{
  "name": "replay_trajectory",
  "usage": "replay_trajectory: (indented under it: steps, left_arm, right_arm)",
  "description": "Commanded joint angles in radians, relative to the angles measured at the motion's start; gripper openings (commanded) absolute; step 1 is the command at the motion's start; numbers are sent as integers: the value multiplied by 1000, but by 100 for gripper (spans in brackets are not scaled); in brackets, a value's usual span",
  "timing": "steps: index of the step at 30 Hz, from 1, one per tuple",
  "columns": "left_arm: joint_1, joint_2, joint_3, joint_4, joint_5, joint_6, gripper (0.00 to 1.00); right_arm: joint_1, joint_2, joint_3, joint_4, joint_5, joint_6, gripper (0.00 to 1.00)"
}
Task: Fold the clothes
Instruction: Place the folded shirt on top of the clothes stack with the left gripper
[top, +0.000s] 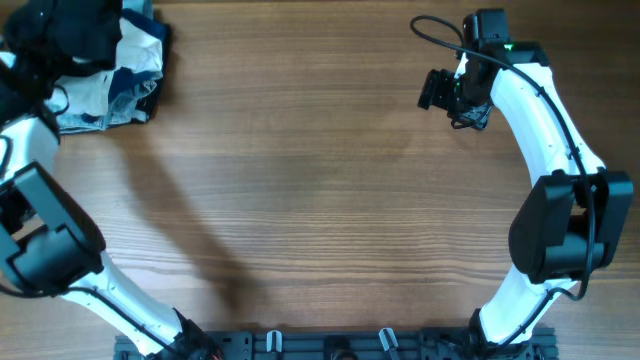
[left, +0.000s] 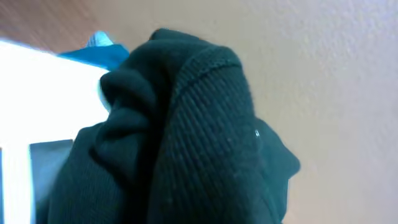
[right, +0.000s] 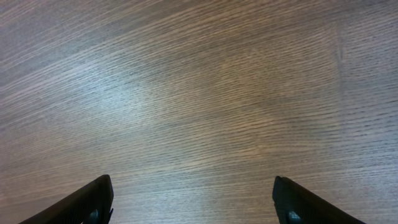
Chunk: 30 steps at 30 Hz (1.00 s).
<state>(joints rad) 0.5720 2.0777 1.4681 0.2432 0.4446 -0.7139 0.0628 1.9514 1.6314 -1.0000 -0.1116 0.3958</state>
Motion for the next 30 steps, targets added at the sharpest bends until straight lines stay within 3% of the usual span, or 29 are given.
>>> replay_trajectory:
  steps: [1,2,4,10,12,15,17,20,22,26,30]
  left_arm:
    - [43,-58,13,-233,98,4,54]
    - [51,-59,13,-315,113,28,60]
    - [71,-77,13,-417,177,87,99]
    - [88,-319,13,-554,176,338,100]
    - [55,-436,13,-550,167,500,100]
    - [-25,-473,13,-487,-4,631,100]
    - [-120,-391,13,-329,-123,738,100]
    - [-183,-203,13,4,-222,763,100]
    - [-208,81,45,305,-239,763,100]
    - [-209,241,79,216,-354,763,100]
    - [-190,324,79,-24,-390,762,100]
  right_arm:
    - [3,-16,-9,17,-29,-10,83]
    - [3,-16,-9,20,-39,-11,83]
    - [3,-16,-9,21,-39,-11,83]
    - [3,-16,-9,27,-39,-11,83]
    - [3,-16,-9,39,-42,-11,83]
    - [3,-16,-9,60,-47,-10,83]
    - [7,-16,-9,62,-47,-11,84]
    - [14,-16,-9,54,-47,-15,84]
    - [25,-16,-9,38,-47,-30,84]
    - [25,-16,-9,37,-47,-30,83]
    - [25,-16,-9,41,-46,-30,83]
